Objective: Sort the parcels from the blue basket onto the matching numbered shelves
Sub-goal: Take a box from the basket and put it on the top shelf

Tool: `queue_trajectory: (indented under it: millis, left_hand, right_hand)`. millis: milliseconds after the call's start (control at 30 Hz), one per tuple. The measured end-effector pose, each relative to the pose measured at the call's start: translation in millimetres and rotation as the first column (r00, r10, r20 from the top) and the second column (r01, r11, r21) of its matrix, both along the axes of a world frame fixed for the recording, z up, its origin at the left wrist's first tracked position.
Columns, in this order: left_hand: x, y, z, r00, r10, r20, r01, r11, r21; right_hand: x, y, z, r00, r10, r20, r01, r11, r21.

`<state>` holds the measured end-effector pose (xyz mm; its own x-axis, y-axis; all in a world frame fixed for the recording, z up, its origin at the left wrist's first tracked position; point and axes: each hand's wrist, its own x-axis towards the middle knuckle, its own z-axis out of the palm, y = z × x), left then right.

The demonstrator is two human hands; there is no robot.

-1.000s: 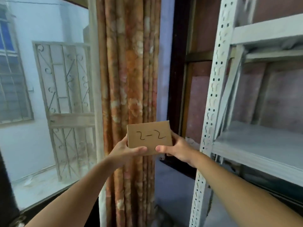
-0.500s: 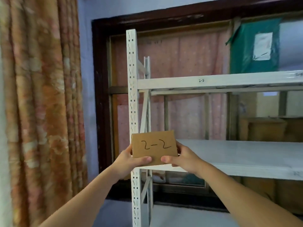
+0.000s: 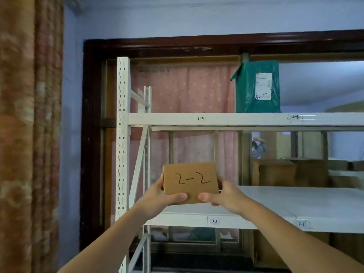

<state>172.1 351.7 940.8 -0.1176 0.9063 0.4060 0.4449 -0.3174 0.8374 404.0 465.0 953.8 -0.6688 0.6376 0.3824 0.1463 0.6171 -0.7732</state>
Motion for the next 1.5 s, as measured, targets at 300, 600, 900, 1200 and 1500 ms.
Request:
queue_trajectory:
  millis: [300,600,900,1200,1500]
  left_hand:
    - [-49,20,148,0.989,0.034,-0.143,0.002,0.97,0.242]
    - [-119,46,256,0.961,0.095,-0.261,0.018,0.916,0.401]
    - [-164,88,281,0.943,0.117,-0.311,0.0,0.936,0.351]
    - [-173,121,284,0.954,0.091,-0.284,-0.025,0.973,0.227]
    - [-173,130,294,0.911,0.252,-0.326,-0.219,0.966,0.135]
  right_hand:
    - [-52,27,158,0.996,0.045,-0.08,-0.017,0.946,0.324]
    - [-119,51,260,0.988,0.025,-0.15,0.055,0.86,0.507]
    - [-162,98,283,0.996,-0.022,-0.082,0.062,0.85,0.524]
    - [-172,130,291,0.997,-0.056,0.058,0.022,0.879,0.476]
    - [-191,152,303,0.976,-0.156,0.152,0.08,0.906,0.416]
